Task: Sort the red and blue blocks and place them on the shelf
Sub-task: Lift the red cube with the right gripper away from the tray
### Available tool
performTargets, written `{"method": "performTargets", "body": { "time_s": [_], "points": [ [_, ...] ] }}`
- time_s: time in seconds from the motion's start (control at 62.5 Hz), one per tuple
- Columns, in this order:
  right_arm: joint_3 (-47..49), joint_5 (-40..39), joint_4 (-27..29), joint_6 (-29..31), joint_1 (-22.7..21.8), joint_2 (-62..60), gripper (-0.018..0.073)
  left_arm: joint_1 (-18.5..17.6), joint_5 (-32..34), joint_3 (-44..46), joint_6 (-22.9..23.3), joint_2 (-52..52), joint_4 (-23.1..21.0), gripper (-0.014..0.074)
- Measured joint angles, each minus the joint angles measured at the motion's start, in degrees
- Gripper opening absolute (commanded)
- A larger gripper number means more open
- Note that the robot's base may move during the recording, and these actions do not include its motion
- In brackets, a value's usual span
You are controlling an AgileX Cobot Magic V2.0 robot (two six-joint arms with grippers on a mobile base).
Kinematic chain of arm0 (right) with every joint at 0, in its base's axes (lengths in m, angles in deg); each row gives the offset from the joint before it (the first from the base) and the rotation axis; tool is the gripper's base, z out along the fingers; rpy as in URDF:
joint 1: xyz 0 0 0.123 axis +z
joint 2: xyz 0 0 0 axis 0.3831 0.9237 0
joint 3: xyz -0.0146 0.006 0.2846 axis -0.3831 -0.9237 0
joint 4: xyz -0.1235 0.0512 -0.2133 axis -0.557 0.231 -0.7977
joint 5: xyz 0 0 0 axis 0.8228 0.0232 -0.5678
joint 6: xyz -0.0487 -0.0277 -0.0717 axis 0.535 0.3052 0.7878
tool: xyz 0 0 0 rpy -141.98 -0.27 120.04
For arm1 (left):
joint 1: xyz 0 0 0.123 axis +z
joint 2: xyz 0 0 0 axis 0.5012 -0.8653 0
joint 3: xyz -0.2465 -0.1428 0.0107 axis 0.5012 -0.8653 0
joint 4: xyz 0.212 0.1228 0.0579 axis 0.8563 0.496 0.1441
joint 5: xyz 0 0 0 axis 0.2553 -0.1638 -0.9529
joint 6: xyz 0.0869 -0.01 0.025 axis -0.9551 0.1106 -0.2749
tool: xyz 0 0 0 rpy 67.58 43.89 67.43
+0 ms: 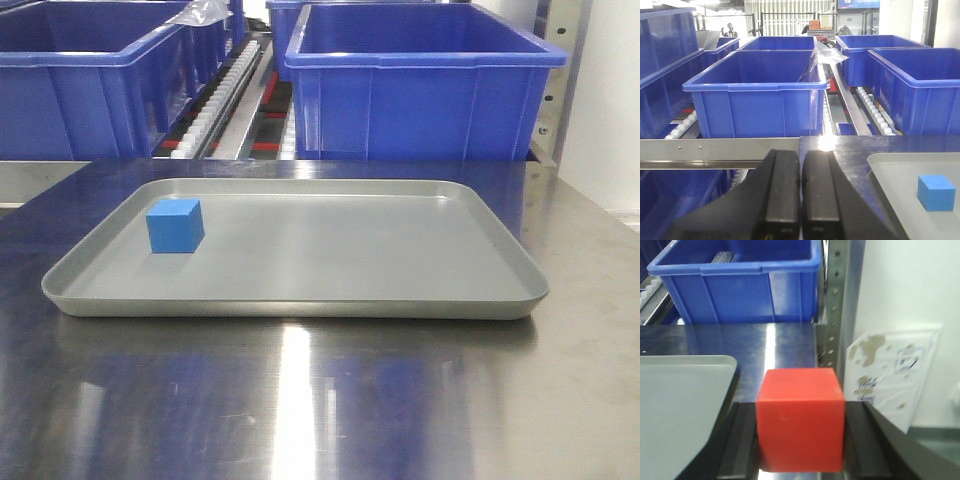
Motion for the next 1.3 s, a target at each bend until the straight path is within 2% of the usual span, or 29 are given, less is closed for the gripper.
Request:
{"method": "performTargets", "body": {
  "time_s": [0.208,1.295],
  "points": [
    [-1.40,0.34,-1.70,-0.36,0.00,-4.46,0.0051,0.00,0.00,0.00,0.00,0.00,0.00,0.0125],
    [-1.40,0.40,-1.92,-0.58,0.00,-4.57,0.0051,0.00,0.00,0.00,0.00,0.00,0.00,0.0125]
  ]
}}
